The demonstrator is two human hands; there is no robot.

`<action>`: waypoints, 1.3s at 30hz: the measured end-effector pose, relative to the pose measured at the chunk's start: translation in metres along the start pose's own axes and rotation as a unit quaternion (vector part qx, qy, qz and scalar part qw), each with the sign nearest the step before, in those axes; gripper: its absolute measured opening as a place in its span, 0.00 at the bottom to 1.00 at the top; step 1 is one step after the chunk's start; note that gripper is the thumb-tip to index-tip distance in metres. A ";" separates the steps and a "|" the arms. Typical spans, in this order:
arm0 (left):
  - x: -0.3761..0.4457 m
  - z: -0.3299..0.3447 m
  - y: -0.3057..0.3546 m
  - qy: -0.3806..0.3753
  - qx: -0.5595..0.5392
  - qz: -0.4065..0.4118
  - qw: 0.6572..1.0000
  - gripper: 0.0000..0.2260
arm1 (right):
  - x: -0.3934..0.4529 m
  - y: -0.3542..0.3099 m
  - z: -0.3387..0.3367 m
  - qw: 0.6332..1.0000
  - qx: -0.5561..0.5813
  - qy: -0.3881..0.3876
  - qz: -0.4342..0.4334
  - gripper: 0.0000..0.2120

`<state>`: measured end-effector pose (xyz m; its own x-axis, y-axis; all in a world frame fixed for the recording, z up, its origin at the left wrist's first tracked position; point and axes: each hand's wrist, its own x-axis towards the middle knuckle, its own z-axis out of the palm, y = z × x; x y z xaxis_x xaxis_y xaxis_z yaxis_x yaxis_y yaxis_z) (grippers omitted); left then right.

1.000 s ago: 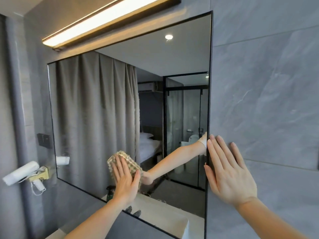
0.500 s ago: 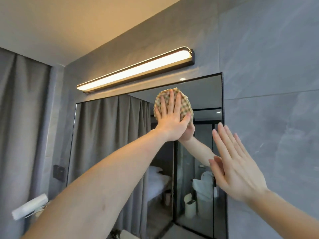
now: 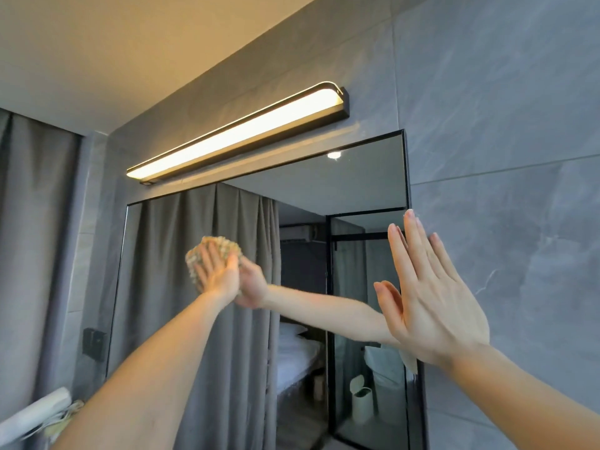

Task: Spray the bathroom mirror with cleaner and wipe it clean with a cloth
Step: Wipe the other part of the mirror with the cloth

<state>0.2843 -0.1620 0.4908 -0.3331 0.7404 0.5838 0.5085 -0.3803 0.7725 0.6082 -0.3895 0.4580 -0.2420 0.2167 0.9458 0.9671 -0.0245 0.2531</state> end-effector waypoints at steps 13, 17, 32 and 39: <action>0.003 -0.014 0.061 -0.046 -0.018 0.027 0.998 0.33 | 0.000 0.000 -0.002 1.000 -0.017 -0.002 -0.006 0.37; -0.019 -0.007 0.159 -0.042 0.032 0.191 0.980 0.33 | 0.000 0.000 -0.003 1.000 -0.019 0.003 -0.010 0.38; -0.078 0.026 0.204 0.002 0.088 0.394 0.915 0.31 | -0.001 -0.001 -0.002 0.999 -0.030 -0.018 0.004 0.39; -0.019 0.010 0.114 0.024 0.058 0.235 0.970 0.31 | -0.001 -0.001 -0.002 1.000 -0.015 -0.005 0.007 0.39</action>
<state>0.3569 -0.2138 0.5657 -0.0788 0.4730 0.8775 0.6976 -0.6026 0.3875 0.6074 -0.3914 0.4567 -0.2275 0.2265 0.9471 0.9675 -0.0575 0.2461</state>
